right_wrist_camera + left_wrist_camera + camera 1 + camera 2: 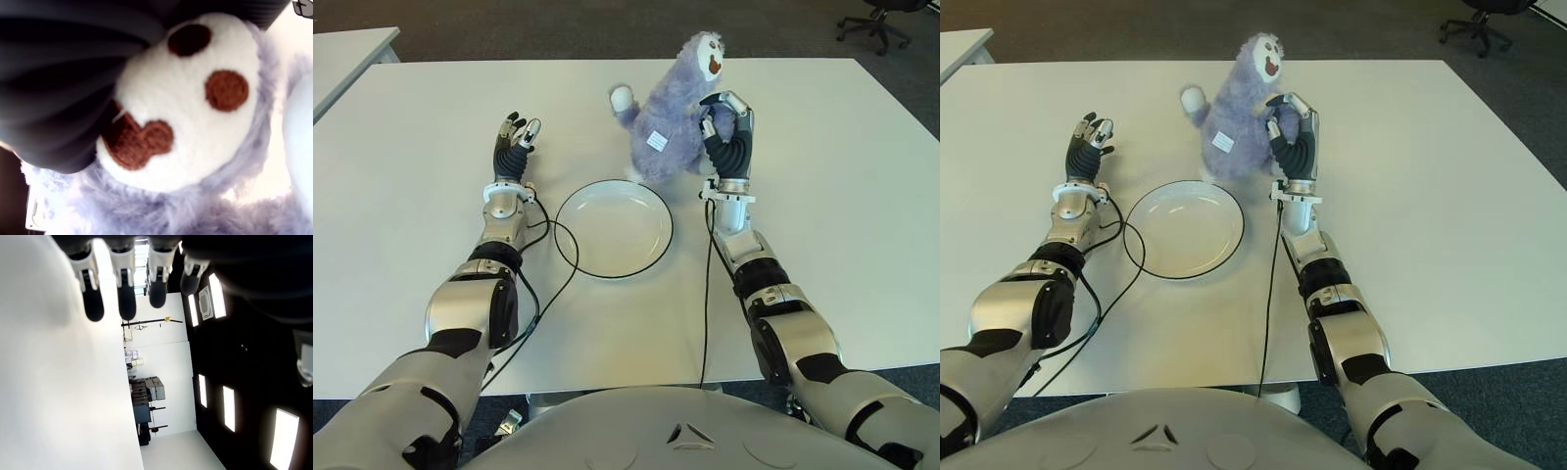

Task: Put the doll into the plate.

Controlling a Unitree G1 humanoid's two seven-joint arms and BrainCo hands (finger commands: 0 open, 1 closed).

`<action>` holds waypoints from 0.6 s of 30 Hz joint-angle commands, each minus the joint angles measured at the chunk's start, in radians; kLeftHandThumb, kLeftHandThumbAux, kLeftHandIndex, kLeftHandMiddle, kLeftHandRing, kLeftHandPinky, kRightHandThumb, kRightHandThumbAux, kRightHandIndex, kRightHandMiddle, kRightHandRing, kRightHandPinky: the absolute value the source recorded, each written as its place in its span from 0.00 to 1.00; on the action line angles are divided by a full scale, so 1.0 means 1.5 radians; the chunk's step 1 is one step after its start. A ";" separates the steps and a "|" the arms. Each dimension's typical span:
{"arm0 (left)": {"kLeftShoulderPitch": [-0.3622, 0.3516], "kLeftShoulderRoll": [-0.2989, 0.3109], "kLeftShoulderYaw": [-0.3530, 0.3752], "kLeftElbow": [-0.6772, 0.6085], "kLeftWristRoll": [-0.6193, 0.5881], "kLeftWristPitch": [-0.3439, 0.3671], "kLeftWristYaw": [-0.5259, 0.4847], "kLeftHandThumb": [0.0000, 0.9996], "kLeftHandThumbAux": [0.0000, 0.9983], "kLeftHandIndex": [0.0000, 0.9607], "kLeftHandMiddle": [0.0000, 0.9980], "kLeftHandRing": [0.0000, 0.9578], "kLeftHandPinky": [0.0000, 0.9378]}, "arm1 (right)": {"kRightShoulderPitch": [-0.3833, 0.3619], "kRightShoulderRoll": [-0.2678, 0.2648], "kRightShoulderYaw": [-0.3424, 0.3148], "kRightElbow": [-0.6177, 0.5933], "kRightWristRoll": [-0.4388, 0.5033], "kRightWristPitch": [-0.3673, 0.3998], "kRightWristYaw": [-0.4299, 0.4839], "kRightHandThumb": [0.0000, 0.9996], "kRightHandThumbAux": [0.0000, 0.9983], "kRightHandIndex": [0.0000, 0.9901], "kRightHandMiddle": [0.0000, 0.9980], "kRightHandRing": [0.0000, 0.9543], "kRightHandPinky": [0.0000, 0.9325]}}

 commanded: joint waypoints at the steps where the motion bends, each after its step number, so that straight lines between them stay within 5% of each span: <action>1: 0.048 -0.023 0.001 0.040 -0.004 0.033 0.003 0.00 0.41 0.00 0.13 0.18 0.22 | -0.011 -0.001 -0.007 0.000 -0.011 0.015 -0.015 0.71 0.71 0.44 0.78 0.84 0.86; 18: 0.045 -0.022 0.001 0.041 -0.006 0.033 -0.004 0.00 0.41 0.00 0.11 0.17 0.25 | -0.026 0.004 -0.017 -0.013 0.001 0.018 -0.006 0.71 0.71 0.44 0.77 0.84 0.86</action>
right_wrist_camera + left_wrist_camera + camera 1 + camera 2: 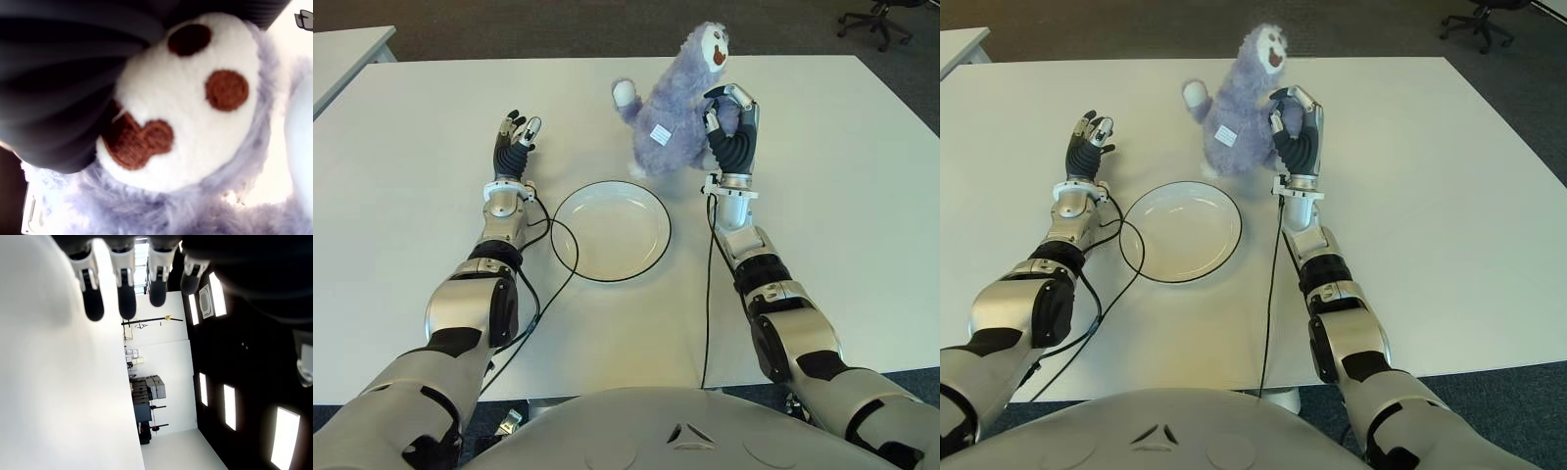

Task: Put the doll into the plate.

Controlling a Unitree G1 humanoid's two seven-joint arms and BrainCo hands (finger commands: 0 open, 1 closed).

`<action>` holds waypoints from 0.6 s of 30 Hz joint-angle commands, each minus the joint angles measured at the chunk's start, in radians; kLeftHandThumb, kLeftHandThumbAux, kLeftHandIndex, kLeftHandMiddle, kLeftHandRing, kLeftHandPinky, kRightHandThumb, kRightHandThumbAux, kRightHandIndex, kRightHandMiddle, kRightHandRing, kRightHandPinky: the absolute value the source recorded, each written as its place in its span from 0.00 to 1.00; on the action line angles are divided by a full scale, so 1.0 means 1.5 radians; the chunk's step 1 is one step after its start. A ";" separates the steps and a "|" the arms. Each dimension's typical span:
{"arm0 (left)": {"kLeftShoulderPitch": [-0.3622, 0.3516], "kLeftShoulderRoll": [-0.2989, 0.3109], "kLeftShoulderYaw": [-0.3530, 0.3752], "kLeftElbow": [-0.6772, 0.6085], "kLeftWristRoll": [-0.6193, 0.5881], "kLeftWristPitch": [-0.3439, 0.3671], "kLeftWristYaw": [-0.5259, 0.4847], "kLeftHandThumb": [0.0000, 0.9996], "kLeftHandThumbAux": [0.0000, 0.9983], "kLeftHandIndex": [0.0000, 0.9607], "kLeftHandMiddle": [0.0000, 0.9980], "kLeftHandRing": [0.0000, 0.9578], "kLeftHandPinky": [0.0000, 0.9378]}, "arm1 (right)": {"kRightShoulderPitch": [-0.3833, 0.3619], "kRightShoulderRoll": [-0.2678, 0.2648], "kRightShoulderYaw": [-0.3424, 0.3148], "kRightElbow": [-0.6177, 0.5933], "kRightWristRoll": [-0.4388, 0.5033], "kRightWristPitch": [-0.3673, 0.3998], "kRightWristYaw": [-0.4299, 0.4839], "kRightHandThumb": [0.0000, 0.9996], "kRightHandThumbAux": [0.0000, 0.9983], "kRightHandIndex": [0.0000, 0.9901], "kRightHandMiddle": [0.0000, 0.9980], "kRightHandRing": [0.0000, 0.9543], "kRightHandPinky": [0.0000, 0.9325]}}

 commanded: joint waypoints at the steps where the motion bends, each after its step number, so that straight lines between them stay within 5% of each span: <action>1: 0.049 -0.022 0.002 0.041 -0.006 0.033 -0.004 0.00 0.41 0.00 0.11 0.17 0.25 | -0.013 0.004 -0.006 -0.006 0.005 0.010 0.000 0.71 0.71 0.44 0.77 0.84 0.86; 18: 0.049 -0.023 0.005 0.041 -0.007 0.033 -0.003 0.00 0.41 0.00 0.11 0.17 0.23 | -0.024 -0.003 -0.006 -0.024 -0.018 0.027 -0.018 0.71 0.72 0.44 0.77 0.83 0.85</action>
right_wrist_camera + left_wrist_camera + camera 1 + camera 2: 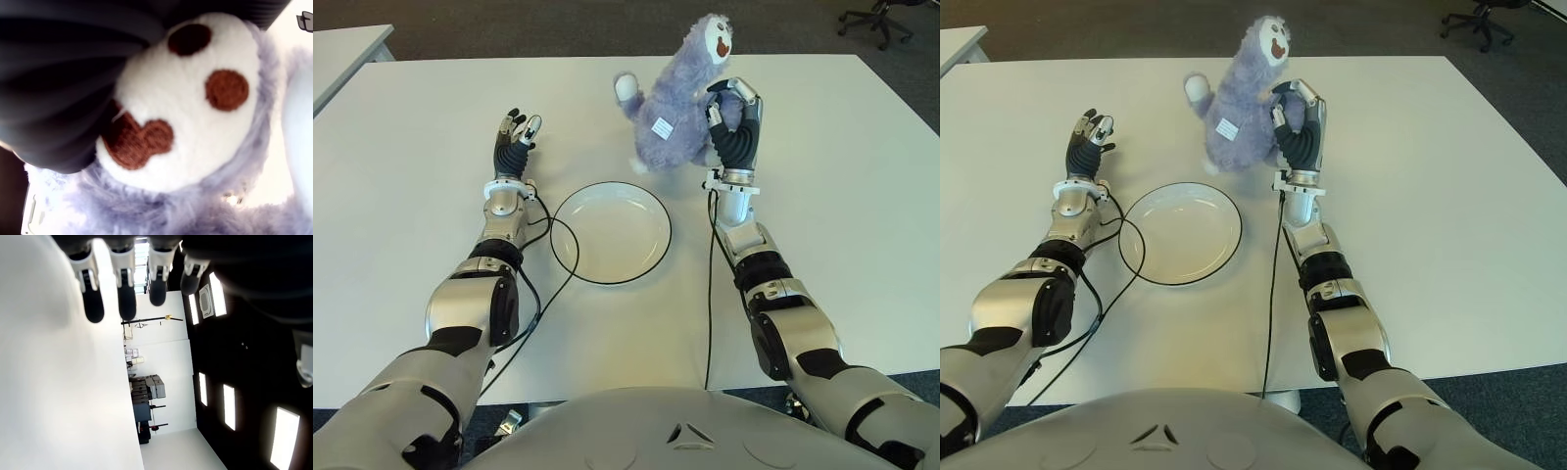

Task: Put the doll into the plate.

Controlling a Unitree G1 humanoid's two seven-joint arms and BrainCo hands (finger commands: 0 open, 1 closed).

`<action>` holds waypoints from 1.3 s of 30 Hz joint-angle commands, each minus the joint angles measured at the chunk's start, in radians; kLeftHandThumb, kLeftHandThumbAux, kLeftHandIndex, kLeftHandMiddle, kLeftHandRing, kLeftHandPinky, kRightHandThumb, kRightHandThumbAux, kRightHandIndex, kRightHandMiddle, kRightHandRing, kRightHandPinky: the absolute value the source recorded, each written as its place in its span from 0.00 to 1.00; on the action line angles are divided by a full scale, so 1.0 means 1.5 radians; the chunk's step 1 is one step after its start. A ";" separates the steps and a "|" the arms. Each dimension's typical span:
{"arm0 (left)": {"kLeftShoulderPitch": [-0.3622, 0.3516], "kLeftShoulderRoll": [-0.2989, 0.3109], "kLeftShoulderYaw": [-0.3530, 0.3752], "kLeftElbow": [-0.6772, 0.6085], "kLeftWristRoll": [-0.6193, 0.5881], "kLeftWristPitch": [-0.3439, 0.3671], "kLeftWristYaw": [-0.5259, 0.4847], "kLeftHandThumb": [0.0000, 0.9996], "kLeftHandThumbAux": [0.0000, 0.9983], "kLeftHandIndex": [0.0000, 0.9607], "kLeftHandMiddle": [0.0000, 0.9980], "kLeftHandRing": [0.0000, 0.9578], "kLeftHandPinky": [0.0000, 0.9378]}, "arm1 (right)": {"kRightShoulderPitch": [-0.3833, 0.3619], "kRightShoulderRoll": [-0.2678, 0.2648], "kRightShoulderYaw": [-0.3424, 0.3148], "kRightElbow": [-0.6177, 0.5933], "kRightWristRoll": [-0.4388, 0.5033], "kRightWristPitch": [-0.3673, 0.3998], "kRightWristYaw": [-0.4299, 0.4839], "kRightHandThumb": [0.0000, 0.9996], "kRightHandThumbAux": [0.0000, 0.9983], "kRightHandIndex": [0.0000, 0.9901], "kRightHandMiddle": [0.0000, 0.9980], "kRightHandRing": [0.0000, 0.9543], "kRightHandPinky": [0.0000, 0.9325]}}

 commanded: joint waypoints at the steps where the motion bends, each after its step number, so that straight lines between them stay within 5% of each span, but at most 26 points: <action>1: 0.052 -0.023 0.003 0.041 -0.007 0.033 -0.003 0.00 0.41 0.00 0.11 0.17 0.23 | -0.018 -0.003 -0.002 -0.014 -0.011 0.013 -0.012 0.71 0.72 0.44 0.77 0.83 0.85; 39: 0.052 -0.026 0.000 0.042 -0.005 0.040 0.005 0.00 0.40 0.00 0.11 0.18 0.24 | -0.005 0.000 -0.002 -0.090 -0.004 0.030 0.016 0.71 0.72 0.43 0.76 0.82 0.85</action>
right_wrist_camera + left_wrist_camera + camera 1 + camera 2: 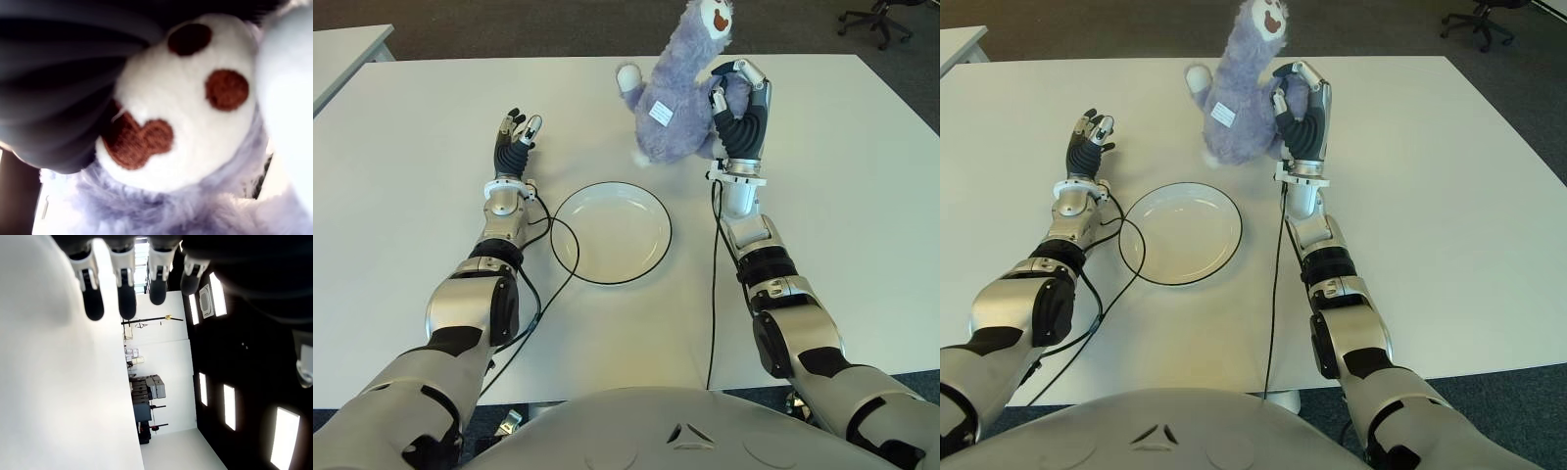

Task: Put the doll into the plate.

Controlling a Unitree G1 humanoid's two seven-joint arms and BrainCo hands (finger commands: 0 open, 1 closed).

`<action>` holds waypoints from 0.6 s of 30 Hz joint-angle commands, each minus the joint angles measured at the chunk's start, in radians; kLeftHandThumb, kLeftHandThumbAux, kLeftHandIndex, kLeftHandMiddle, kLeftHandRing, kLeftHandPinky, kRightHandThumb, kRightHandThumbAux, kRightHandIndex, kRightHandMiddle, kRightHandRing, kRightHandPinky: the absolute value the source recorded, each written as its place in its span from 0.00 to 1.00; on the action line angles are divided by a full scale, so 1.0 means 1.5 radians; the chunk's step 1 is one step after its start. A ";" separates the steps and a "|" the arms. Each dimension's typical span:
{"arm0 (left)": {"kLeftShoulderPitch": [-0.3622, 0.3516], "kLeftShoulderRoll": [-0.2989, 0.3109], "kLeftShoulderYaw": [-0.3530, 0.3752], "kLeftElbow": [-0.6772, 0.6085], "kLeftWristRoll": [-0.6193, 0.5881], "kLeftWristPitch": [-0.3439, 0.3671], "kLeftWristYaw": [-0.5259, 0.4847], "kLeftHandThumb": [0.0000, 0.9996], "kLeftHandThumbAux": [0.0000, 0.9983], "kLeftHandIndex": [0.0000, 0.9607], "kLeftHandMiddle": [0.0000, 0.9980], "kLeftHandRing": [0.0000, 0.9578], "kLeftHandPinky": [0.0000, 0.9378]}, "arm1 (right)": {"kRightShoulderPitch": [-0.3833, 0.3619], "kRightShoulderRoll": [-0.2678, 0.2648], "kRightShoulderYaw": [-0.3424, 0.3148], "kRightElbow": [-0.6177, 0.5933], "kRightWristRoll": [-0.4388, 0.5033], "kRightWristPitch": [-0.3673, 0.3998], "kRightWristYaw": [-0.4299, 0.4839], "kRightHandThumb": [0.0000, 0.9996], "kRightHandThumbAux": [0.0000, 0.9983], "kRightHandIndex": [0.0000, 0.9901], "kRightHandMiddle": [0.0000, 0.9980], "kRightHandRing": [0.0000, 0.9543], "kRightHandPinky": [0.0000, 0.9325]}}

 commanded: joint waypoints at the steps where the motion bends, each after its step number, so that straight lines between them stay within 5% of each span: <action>1: 0.052 -0.025 0.001 0.042 -0.005 0.038 0.003 0.00 0.40 0.00 0.11 0.17 0.20 | 0.001 0.007 0.000 -0.024 -0.002 0.012 0.004 0.71 0.72 0.43 0.76 0.83 0.86; 18: 0.054 -0.028 -0.001 0.040 -0.003 0.033 0.003 0.00 0.41 0.00 0.09 0.12 0.15 | 0.039 0.030 0.011 -0.094 0.023 0.009 0.073 0.71 0.72 0.44 0.76 0.82 0.84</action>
